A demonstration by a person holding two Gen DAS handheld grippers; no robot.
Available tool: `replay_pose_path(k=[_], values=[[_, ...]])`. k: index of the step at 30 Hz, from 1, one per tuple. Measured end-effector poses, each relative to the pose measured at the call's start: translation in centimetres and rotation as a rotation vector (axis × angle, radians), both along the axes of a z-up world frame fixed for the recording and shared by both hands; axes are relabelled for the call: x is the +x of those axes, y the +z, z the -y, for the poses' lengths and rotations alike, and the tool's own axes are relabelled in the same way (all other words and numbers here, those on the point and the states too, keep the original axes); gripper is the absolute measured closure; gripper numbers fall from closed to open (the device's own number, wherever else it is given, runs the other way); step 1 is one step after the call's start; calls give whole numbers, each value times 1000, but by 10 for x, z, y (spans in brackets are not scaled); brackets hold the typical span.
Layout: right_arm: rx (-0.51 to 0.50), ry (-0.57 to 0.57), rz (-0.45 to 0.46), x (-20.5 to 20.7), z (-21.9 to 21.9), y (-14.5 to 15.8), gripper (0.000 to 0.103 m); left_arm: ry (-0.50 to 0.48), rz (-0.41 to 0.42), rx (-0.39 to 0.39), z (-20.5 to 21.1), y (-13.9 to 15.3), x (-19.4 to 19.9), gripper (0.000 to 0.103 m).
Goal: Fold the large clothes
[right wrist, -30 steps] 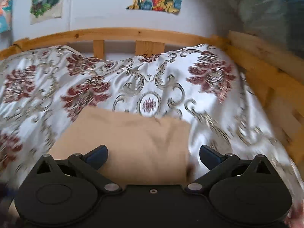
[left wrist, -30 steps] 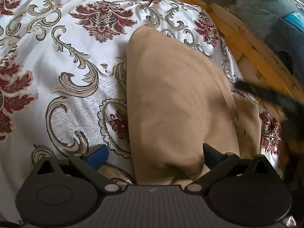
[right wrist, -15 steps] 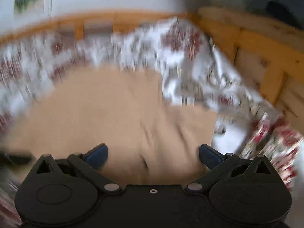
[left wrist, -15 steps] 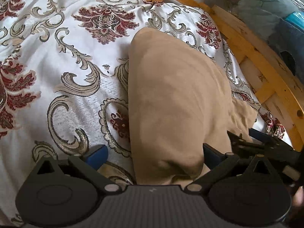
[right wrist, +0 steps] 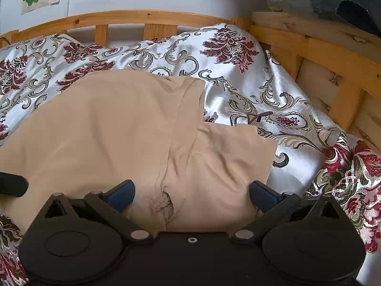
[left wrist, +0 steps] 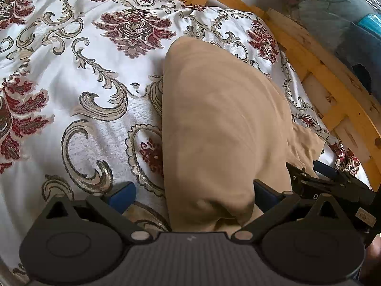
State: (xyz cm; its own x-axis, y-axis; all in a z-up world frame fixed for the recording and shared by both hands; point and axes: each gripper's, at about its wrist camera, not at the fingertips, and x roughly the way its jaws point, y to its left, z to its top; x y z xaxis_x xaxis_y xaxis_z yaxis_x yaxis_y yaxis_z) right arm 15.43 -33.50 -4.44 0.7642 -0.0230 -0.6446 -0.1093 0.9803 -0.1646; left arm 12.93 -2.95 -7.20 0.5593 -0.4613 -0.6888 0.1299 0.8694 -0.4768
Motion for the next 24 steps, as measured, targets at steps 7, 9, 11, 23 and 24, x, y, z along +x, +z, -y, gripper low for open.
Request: replay_pose_path(k=[7, 9, 11, 23, 24], values=[[32, -41, -21, -1, 6, 17, 1, -2, 7, 5, 0, 0, -1, 0], [102, -115, 29, -8, 21, 29, 1, -4, 7, 6, 0, 1, -1, 0], [187, -178, 31, -10, 37, 32, 1, -4, 9, 9, 1, 1, 0, 0], [784, -249, -151, 0, 79, 5, 1, 4, 23, 15, 2, 1, -3, 0], [778, -247, -153, 1, 80, 5, 1, 5, 23, 15, 2, 1, -3, 0]])
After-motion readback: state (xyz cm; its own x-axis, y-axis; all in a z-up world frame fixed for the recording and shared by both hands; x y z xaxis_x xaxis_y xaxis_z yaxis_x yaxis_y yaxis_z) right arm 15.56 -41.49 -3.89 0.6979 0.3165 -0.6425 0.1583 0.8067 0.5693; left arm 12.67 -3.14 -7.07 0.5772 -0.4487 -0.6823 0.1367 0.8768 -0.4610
